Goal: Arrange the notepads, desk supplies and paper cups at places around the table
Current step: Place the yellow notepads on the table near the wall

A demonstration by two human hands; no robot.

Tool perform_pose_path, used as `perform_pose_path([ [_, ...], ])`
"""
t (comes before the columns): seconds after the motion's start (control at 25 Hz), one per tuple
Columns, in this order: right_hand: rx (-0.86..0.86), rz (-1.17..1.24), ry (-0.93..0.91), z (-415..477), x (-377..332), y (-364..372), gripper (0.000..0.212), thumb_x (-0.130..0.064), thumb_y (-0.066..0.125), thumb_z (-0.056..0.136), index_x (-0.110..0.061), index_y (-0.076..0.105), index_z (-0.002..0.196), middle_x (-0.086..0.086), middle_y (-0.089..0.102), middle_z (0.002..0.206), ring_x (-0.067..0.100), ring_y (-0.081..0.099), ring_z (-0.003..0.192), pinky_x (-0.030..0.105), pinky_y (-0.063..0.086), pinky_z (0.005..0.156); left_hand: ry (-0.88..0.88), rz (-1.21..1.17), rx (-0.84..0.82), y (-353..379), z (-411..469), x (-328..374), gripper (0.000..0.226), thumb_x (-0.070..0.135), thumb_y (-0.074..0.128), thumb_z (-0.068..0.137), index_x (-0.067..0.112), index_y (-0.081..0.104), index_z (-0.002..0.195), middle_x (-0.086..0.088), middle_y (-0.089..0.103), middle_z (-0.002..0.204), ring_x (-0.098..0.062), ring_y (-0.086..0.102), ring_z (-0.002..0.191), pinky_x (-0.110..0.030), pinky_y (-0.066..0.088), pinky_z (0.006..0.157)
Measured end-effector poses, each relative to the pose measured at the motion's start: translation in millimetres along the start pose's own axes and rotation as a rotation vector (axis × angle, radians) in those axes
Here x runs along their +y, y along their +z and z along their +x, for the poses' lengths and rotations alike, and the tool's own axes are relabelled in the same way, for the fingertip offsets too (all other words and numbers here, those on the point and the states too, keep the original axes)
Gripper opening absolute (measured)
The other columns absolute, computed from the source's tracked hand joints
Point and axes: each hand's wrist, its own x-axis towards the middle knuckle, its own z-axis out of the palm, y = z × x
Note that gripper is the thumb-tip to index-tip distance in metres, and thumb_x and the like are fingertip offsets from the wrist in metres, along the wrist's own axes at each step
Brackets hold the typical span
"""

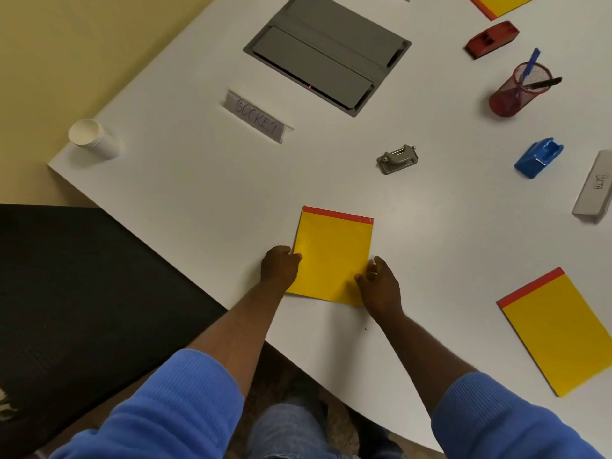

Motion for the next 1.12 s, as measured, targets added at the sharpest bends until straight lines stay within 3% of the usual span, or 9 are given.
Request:
perform_pose_path([
  [0.12,0.063,0.008,0.005,3.3,2.1,3.6,0.029,-0.017,0.068,0.093,-0.005,0.058,0.118,0.011,0.064,0.109,0.031,0.062,0.102,0.030,0.040,0.079,-0.025,-0.106,0.024,-1.2,6.0,-5.8,0.028,0.015,0.069,0.097,-0.009,0.073,0.112,-0.028,0.071,0.118,-0.043,0.065,0.114,-0.040,0.050,0.101],
  [0.24,0.068,0.013,0.015,6.9,3.6,5.8,0.016,-0.014,0.065,0.093,-0.006,0.059,0.105,0.010,0.062,0.098,0.030,0.060,0.092,0.029,0.036,0.074,-0.071,-0.177,0.010,-5.1,8.5,-7.6,0.027,0.012,0.071,0.096,-0.009,0.073,0.111,-0.031,0.071,0.113,-0.044,0.067,0.105,-0.050,0.054,0.100],
  [0.32,0.065,0.021,0.002,8.6,5.5,5.2,0.013,-0.013,0.063,0.095,-0.008,0.061,0.107,0.011,0.064,0.101,0.029,0.058,0.094,0.029,0.037,0.077,-0.080,-0.182,-0.021,-7.3,7.9,-6.2,0.031,0.011,0.071,0.095,-0.008,0.070,0.120,-0.029,0.069,0.122,-0.042,0.066,0.111,-0.050,0.051,0.105],
  [0.4,0.071,0.066,0.000,8.0,6.1,3.5,0.024,-0.013,0.061,0.097,-0.005,0.064,0.120,0.013,0.068,0.114,0.030,0.062,0.104,0.030,0.041,0.083,-0.081,-0.203,-0.037,-9.0,4.2,-7.4,0.032,0.009,0.070,0.096,-0.006,0.068,0.124,-0.028,0.068,0.125,-0.044,0.063,0.118,-0.048,0.050,0.106],
  [0.48,0.073,0.101,0.005,5.2,3.2,-1.1,0.035,-0.016,0.058,0.101,-0.004,0.061,0.134,0.015,0.067,0.127,0.033,0.062,0.116,0.037,0.045,0.094,-0.087,-0.280,-0.063,-12.6,-2.1,-8.5,0.033,0.007,0.069,0.096,-0.003,0.067,0.127,-0.028,0.068,0.126,-0.041,0.066,0.109,-0.044,0.052,0.098],
  [0.6,0.076,0.098,-0.043,0.4,1.1,-11.1,0.037,-0.016,0.054,0.102,-0.005,0.060,0.137,0.017,0.067,0.130,0.033,0.062,0.118,0.041,0.047,0.101,-0.076,-0.387,-0.107,-23.4,-18.5,-4.9,0.033,0.006,0.067,0.097,-0.001,0.066,0.129,-0.025,0.069,0.127,-0.029,0.065,0.099,-0.043,0.054,0.095],
  [0.8,0.082,0.182,-0.148,-9.0,-13.7,-29.6,0.031,-0.013,0.054,0.102,-0.009,0.064,0.131,0.011,0.067,0.128,0.028,0.064,0.114,0.035,0.048,0.096,-0.027,-0.488,-0.094,-40.8,-54.5,10.1,0.035,0.006,0.062,0.100,-0.001,0.064,0.134,-0.023,0.069,0.127,-0.032,0.066,0.103,-0.048,0.054,0.097],
  [0.92,0.062,0.282,-0.159,-15.7,-24.5,-43.4,0.029,-0.014,0.056,0.102,-0.008,0.063,0.130,0.012,0.069,0.121,0.027,0.068,0.104,0.047,0.057,0.092,0.025,-0.531,-0.059,-48.8,-71.8,19.9,0.035,0.004,0.062,0.100,-0.001,0.063,0.135,-0.022,0.068,0.129,-0.032,0.066,0.106,-0.045,0.055,0.095],
  [1.12,0.014,0.351,-0.237,-22.2,-50.1,-59.5,0.025,-0.009,0.059,0.099,-0.009,0.064,0.124,0.011,0.072,0.103,0.022,0.072,0.085,0.040,0.063,0.071,0.105,-0.516,0.141,-62.2,-83.6,29.1,0.033,-0.001,0.060,0.099,-0.005,0.064,0.132,-0.022,0.064,0.135,-0.038,0.060,0.127,-0.052,0.044,0.114],
])
